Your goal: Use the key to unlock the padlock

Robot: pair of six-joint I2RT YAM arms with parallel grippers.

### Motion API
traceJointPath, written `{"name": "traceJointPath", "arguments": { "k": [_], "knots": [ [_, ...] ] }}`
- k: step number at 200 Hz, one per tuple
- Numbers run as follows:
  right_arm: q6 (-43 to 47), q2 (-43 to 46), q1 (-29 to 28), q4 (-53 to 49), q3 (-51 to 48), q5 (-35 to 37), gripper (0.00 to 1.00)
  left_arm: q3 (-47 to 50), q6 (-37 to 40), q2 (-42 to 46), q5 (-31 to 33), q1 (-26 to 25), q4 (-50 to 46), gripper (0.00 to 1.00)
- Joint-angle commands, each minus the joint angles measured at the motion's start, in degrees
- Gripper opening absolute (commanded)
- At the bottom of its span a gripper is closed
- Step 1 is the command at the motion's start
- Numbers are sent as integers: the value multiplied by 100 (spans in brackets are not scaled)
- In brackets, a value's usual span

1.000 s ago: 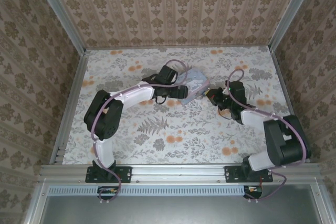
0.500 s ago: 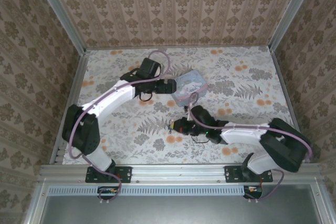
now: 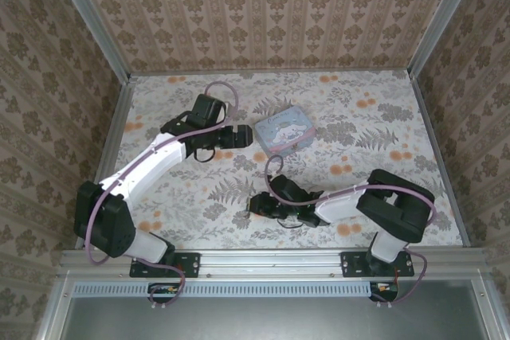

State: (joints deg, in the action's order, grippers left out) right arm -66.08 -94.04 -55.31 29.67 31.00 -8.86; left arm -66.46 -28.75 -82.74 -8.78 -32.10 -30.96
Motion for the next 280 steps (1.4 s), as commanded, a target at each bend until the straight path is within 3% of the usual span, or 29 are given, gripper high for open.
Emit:
{"name": "traceJointPath", "arguments": {
  "k": [1,25,38,67,104,134,169,217,240,280],
  "knots": [
    [109,513,275,-310,-280,249,44,179,-100,231,77,67,-103,100],
    [265,1189,708,-742,-548,115,63,297,-104,356,110,137,-149,100],
    [450,1855,968,-1315,-593,98,71,358,-101,493,192,193,-189,100],
    [1146,3450,1766,-2942,-344,58,99,635,-182,913,651,398,-168,100],
    [2122,4628,3043,-4415,398,372,100,1158,-26,1618,1849,780,225,100],
    [2954,4575,3681,-4661,1054,1161,99,1706,906,2241,2932,1028,1073,100],
    [3571,3880,4106,-4122,1355,1942,100,2609,2499,2749,3764,1531,2872,100],
    [4212,3459,4189,-2243,542,3214,100,3748,2643,2344,2616,2911,4659,100],
    [4498,3210,4375,-1364,83,3673,100,4063,2767,1702,2376,2980,5557,100],
    [4816,2407,4821,-446,-201,3713,100,4460,2950,490,2044,2968,7270,100]
  ]
}}
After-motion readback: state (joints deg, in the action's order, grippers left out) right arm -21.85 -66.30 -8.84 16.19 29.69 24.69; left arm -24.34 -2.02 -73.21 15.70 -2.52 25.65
